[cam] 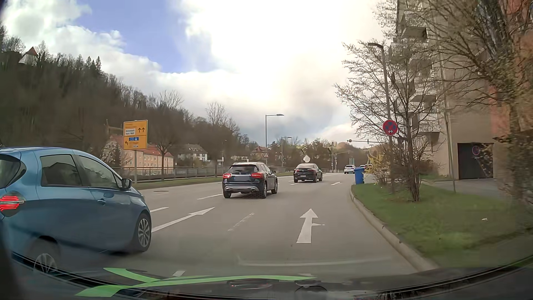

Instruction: Follow the waypoints while adhering to traffic rules and regulations

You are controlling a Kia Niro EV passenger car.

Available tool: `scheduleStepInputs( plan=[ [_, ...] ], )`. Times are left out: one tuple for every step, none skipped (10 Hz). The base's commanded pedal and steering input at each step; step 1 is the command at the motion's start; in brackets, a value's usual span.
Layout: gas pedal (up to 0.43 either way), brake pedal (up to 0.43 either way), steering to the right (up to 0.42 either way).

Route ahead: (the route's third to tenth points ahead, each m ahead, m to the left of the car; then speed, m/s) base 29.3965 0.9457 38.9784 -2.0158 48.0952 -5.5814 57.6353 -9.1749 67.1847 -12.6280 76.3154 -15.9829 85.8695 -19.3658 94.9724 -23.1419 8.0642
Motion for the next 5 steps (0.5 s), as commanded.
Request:
scheduleStepInputs(
  plan=[
    [0.087, 0.000, 0.048],
    [0.087, 0.000, 0.046],
    [0.079, 0.000, 0.044],
    [0.079, 0.000, 0.044],
    [0.067, 0.000, 0.043]
  ],
)
